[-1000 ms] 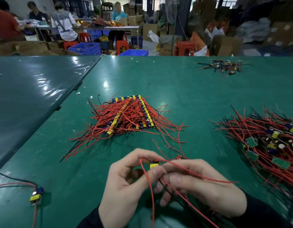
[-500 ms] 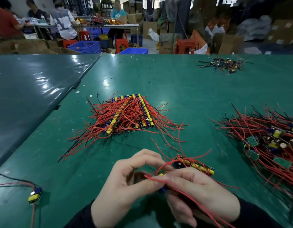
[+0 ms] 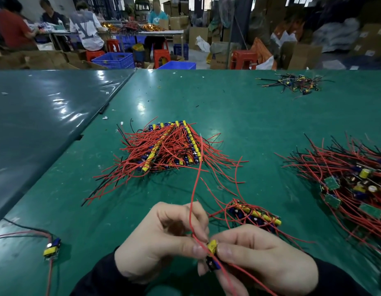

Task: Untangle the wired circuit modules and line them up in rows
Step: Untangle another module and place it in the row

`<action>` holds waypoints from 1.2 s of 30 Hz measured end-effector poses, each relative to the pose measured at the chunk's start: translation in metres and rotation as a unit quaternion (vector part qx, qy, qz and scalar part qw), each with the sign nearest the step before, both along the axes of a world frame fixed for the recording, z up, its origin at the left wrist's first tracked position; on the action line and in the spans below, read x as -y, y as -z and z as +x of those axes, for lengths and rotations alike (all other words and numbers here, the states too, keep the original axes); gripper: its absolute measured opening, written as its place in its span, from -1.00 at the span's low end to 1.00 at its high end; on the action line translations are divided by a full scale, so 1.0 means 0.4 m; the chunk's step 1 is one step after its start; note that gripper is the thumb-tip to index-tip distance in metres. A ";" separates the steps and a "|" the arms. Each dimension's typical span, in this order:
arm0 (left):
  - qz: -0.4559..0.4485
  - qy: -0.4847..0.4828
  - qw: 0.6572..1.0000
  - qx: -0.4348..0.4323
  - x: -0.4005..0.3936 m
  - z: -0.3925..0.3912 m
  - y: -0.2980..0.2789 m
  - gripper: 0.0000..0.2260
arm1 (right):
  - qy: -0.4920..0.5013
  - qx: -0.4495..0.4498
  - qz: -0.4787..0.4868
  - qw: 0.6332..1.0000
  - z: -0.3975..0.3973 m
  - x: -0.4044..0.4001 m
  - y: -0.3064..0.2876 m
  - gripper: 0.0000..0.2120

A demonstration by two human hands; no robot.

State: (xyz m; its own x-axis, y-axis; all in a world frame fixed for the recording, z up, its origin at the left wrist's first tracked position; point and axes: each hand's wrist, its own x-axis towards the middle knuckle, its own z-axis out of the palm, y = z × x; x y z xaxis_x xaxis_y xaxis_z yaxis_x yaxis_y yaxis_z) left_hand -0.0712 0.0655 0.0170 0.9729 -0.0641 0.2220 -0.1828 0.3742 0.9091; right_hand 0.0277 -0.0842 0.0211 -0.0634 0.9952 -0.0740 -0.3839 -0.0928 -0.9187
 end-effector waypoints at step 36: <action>0.081 -0.059 0.987 -0.128 0.000 -0.002 -0.008 -0.81 | 0.121 0.062 -0.109 0.985 -0.033 0.030 -0.012 -0.73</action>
